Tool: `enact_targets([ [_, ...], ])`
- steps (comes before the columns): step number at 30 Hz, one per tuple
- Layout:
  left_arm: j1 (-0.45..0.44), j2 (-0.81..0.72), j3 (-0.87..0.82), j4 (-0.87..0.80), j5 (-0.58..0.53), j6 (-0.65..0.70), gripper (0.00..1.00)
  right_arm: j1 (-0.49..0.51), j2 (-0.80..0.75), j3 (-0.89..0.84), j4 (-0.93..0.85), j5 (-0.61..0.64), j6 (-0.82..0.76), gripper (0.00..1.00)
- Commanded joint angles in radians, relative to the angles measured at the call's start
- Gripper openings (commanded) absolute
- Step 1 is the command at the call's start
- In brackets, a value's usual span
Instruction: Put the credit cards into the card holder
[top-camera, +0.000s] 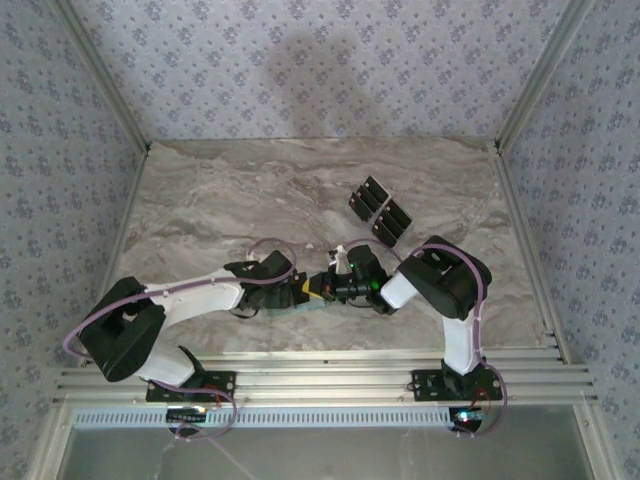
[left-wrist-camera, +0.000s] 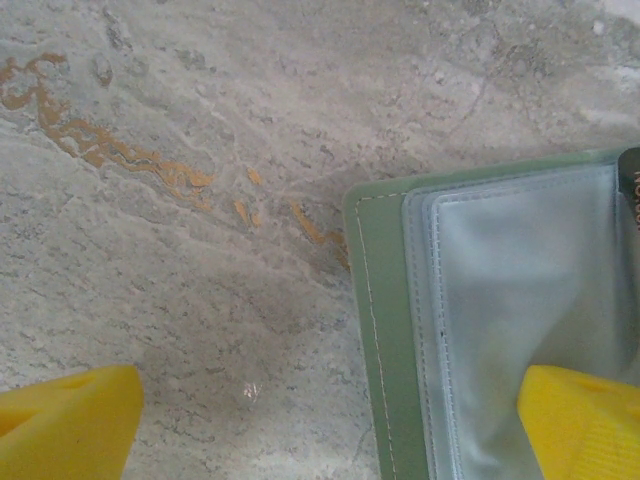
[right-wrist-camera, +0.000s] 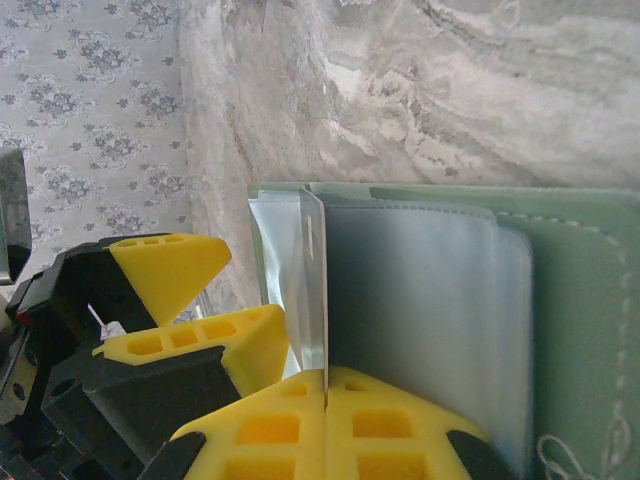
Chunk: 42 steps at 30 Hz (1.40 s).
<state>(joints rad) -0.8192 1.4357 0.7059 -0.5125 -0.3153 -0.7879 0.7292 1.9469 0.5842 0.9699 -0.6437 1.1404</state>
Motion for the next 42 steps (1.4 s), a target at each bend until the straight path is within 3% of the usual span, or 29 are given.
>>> enact_targets([
  [1,0.001,0.007,-0.035,-0.09,-0.028,-0.001,0.97,0.01,0.014,-0.024,-0.071,0.014,0.006,0.0],
  [18,0.001,0.009,-0.039,-0.088,-0.029,-0.002,0.97,0.001,-0.011,-0.075,-0.066,0.046,0.015,0.0],
  [42,0.002,0.014,-0.038,-0.081,-0.024,-0.002,0.97,0.008,0.043,-0.031,-0.048,-0.003,0.052,0.0],
])
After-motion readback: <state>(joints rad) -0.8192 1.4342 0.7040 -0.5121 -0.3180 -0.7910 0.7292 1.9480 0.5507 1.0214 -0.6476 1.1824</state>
